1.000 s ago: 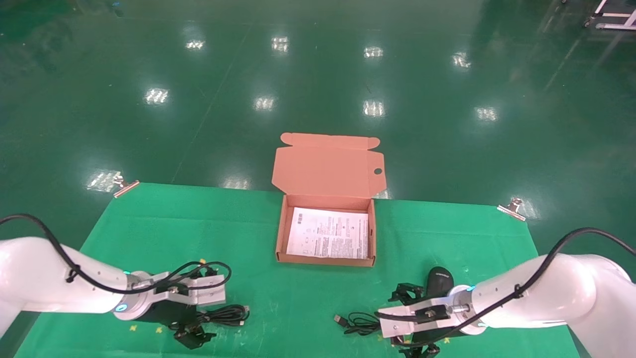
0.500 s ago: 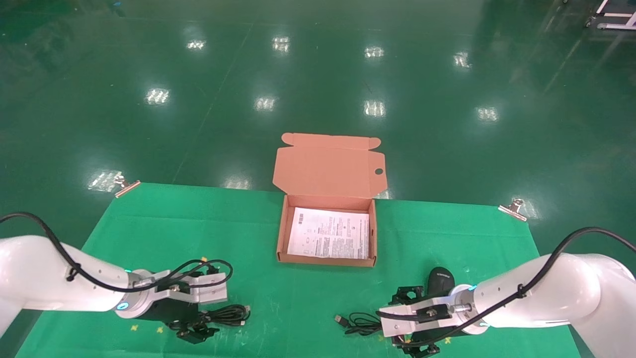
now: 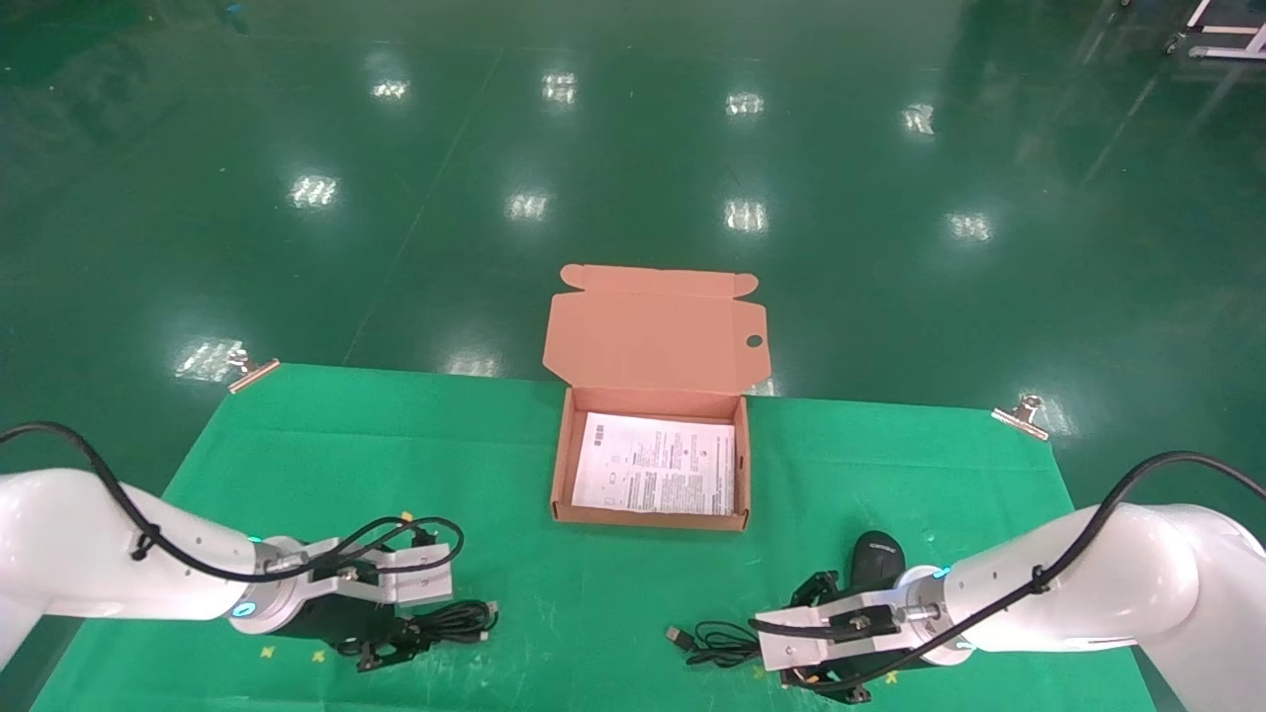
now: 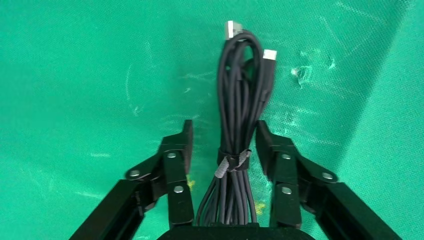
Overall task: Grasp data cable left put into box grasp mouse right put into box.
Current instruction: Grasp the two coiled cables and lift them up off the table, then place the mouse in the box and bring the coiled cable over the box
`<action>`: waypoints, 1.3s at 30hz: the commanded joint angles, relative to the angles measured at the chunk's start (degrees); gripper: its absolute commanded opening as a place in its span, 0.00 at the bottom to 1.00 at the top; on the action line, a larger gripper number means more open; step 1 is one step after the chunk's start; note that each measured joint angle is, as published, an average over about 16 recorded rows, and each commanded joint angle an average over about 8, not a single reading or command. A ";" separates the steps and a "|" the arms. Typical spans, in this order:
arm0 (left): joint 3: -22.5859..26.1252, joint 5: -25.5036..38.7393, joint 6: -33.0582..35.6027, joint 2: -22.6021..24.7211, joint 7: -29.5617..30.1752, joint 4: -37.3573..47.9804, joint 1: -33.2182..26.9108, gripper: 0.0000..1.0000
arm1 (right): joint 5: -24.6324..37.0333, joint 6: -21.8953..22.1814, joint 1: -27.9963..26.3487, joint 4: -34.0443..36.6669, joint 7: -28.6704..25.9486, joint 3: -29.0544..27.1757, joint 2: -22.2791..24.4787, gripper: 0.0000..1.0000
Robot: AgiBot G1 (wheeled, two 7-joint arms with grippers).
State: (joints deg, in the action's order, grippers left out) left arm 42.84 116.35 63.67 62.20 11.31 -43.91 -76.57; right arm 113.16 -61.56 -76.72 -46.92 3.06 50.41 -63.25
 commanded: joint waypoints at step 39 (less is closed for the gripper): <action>-4.86 8.48 -10.09 -3.15 3.30 -29.24 -7.48 0.00 | -2.21 9.19 -17.42 -13.70 -13.55 -11.72 3.24 0.00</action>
State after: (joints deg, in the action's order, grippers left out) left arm 38.03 124.49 54.02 58.91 14.51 -72.30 -83.99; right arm 110.31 -52.44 -93.93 -60.03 -9.29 38.66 -59.85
